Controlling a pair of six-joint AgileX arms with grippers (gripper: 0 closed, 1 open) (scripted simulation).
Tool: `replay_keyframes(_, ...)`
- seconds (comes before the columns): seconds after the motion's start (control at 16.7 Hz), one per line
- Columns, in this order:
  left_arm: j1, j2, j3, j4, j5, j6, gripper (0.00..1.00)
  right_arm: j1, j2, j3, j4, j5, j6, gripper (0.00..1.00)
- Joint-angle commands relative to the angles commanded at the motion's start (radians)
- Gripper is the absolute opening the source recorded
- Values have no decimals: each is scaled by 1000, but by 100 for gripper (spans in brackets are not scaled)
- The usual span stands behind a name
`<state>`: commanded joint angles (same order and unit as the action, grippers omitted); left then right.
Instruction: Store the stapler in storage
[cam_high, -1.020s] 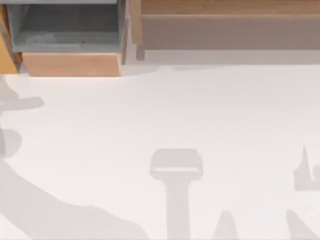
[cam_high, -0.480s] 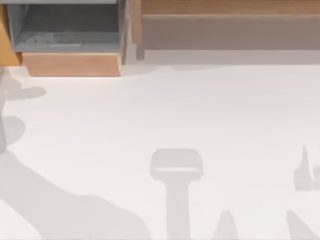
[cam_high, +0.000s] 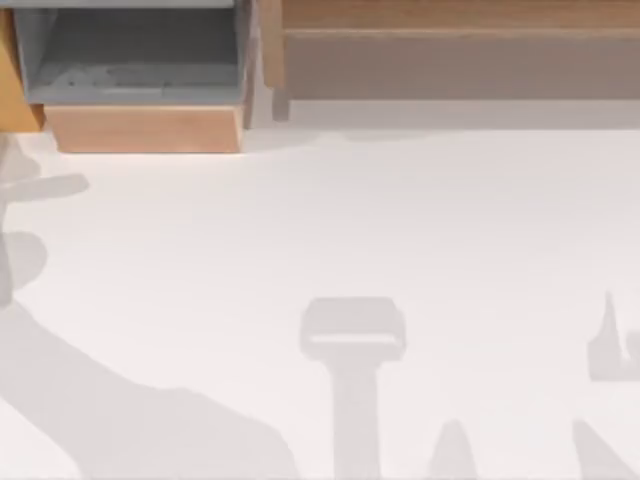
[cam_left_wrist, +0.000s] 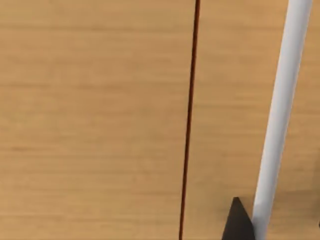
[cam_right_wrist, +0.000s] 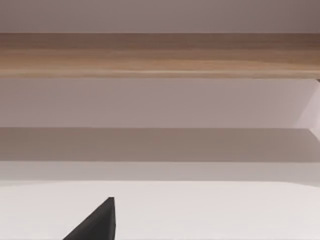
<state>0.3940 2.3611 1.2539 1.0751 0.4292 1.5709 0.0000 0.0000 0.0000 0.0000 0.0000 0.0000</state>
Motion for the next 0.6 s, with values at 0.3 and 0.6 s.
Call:
replay_keyframes(0.3,0,0,0,0,0,0,100,0,0,0,0,0,0,100)
replay_keyframes(0.6,0,0,0,0,0,0,100,0,0,0,0,0,0,100)
